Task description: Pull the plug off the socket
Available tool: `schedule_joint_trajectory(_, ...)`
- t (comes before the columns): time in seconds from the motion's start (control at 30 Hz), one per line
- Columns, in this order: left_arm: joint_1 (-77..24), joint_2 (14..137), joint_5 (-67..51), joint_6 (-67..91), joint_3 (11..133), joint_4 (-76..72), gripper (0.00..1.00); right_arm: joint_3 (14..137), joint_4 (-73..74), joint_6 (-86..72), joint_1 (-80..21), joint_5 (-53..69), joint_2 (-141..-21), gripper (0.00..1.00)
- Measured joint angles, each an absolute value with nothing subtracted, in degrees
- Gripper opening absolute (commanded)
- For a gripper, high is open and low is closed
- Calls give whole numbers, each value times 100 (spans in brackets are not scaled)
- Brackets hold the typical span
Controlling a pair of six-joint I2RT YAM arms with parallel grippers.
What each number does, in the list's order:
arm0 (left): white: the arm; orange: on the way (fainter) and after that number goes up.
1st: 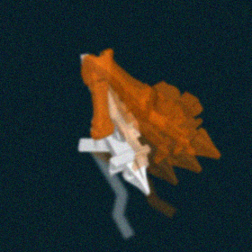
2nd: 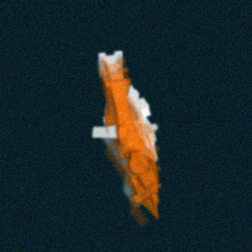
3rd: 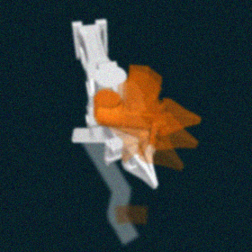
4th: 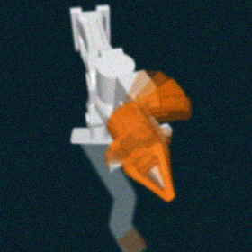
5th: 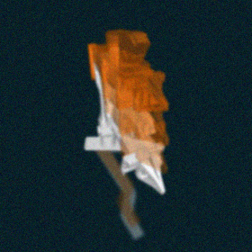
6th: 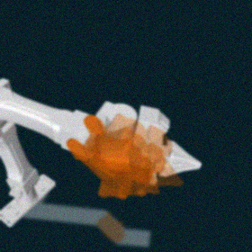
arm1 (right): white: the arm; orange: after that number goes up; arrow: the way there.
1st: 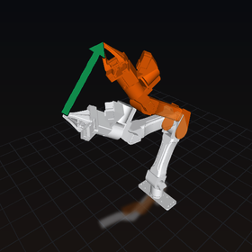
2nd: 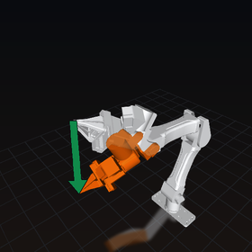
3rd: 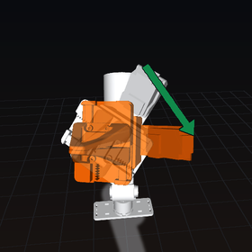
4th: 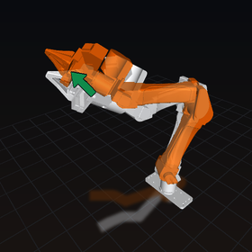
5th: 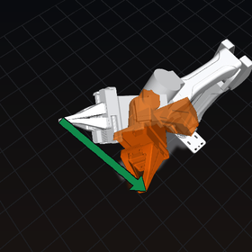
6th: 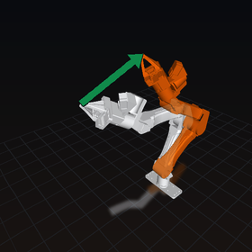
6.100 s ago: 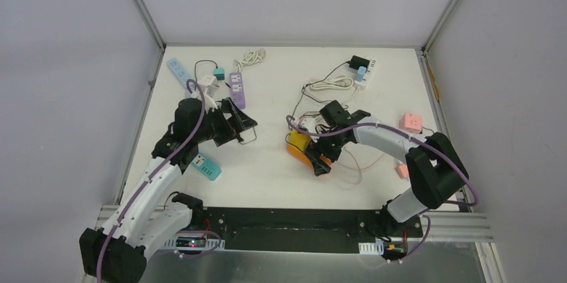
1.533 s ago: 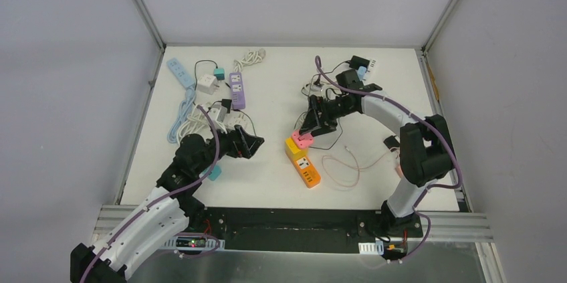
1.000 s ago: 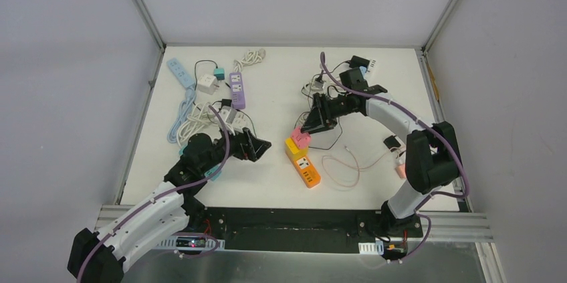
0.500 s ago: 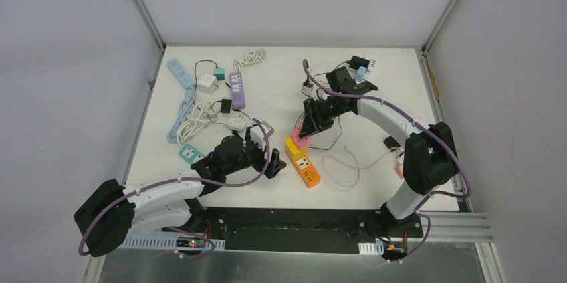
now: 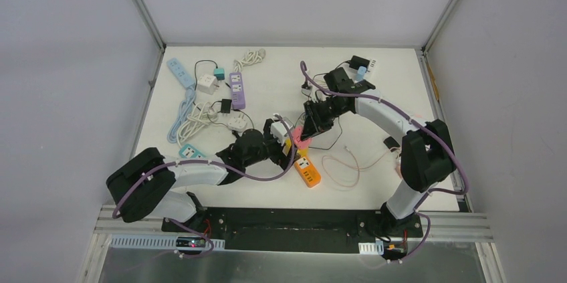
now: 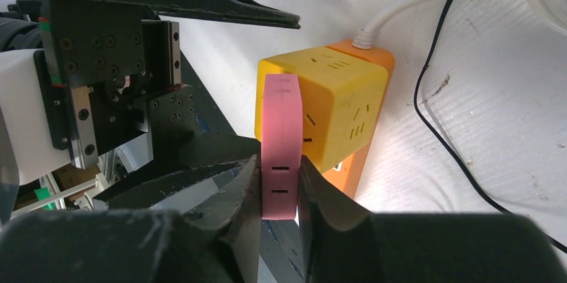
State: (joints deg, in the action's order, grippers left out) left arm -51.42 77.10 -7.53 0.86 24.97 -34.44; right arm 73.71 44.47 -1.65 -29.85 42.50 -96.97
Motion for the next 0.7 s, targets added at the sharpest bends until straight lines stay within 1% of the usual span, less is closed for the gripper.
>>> schedule_joint_trajectory(0.07, -5142, 7859, -755, 60, 2561, -3542, 86, 7382, 4449, -169, -2982, 4265, -9712, 0)
schedule_joint_trajectory(0.13, -5142, 7968, -768, 54, 2600, -3592, 73, 7402, 4460, -180, -2982, 4270, -9727, 0)
schedule_joint_trajectory(0.27, -5144, 8086, -873, 43, 2681, -3553, 31, 7426, 4462, -213, -2982, 4270, -9758, 0)
schedule_joint_trajectory(0.33, -5144, 8123, -919, 19, 2749, -3500, 15, 7461, 4471, -242, -2961, 4237, -9771, 0)
schedule_joint_trajectory(0.37, -5142, 8158, -932, 51, 2779, -3496, 8, 7467, 4471, -274, -2945, 4226, -9780, 0)
schedule_joint_trajectory(0.4, -5142, 8184, -937, 71, 2794, -3503, 3, 7478, 4473, -307, -2926, 4217, -9786, 0)
schedule_joint_trajectory(0.43, -5142, 8217, -937, 86, 2805, -3527, 0, 7487, 4473, -351, -2908, 4200, -9791, 0)
schedule_joint_trajectory(0.7, -5137, 8285, -934, 110, 2886, -3492, 0, 7570, 4451, -770, -3081, 3787, -9745, 0)
